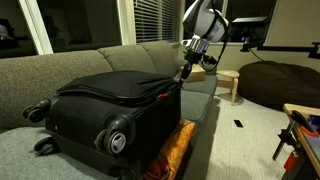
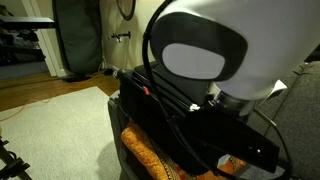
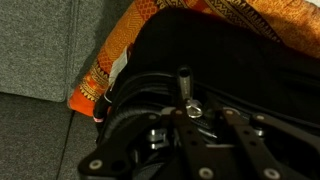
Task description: Move the zip to the left
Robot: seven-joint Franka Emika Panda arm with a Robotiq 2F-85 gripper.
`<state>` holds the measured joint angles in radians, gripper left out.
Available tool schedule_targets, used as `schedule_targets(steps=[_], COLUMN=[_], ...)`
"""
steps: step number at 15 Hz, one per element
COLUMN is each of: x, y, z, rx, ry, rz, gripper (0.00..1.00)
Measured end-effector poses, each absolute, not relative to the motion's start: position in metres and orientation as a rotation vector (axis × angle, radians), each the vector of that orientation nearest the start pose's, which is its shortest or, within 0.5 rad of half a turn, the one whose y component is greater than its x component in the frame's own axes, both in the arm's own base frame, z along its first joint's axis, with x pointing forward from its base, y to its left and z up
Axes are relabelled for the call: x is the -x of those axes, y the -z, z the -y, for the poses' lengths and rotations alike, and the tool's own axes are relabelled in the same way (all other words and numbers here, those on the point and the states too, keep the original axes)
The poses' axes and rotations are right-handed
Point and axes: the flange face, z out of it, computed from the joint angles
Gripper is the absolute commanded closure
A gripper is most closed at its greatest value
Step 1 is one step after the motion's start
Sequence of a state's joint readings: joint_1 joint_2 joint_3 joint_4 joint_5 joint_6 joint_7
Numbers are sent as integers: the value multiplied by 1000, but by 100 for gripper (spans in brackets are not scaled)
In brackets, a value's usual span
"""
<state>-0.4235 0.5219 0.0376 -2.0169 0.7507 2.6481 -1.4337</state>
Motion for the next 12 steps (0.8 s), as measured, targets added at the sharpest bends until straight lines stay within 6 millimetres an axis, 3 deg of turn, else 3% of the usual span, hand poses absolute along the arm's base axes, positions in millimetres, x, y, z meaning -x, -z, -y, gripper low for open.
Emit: schedule_targets(steps=[12], x=[-563], y=[-201], z=[237], rx=[2876], ry=[528], rz=[695], gripper=[93])
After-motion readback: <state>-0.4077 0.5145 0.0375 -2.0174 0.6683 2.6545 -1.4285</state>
